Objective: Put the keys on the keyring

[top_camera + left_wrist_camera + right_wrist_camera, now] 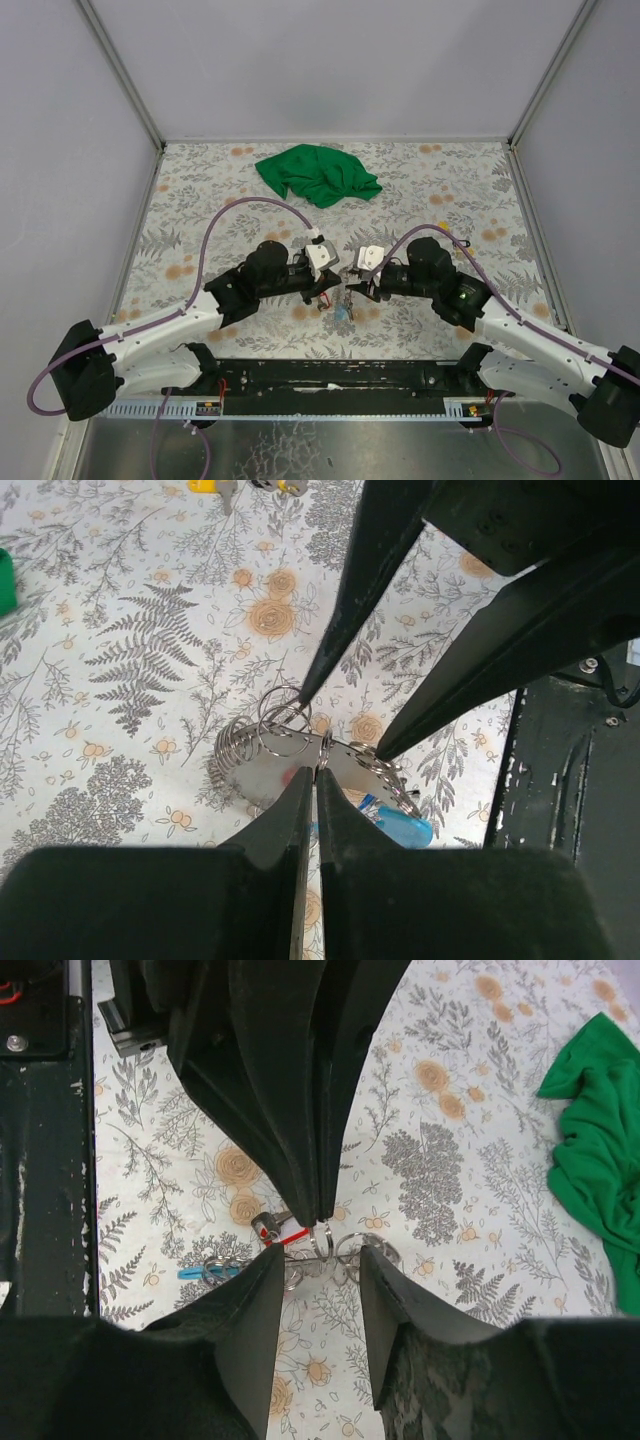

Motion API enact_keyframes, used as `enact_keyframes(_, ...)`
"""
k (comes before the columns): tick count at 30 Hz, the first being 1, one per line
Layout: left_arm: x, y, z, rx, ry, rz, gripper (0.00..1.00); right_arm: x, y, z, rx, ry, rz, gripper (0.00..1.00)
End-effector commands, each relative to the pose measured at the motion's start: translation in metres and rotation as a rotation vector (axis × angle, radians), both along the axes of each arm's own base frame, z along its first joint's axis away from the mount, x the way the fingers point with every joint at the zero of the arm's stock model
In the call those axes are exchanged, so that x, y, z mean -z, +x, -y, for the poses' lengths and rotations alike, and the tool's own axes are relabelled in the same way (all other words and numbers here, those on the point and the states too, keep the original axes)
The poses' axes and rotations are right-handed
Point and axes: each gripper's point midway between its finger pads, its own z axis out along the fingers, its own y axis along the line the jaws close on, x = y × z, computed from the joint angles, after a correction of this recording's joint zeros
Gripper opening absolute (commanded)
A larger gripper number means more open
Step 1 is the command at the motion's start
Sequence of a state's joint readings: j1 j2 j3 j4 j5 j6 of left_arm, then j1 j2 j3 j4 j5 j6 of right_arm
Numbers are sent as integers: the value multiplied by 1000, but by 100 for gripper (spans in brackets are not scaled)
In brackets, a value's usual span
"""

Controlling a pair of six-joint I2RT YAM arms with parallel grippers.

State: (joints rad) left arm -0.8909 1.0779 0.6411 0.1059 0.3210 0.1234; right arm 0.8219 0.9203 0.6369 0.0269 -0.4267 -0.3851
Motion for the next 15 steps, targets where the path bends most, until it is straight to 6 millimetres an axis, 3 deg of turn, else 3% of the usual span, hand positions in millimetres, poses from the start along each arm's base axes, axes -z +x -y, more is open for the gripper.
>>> enact_keyframes(1, -11, 5, -2, -30, 19, 58, 0, -11, 4, -2, -12, -32, 25, 41)
enact_keyframes(15, -21, -2, 1, 7, -21, 79, 0, -11, 4, -14, -70, -17, 35, 34)
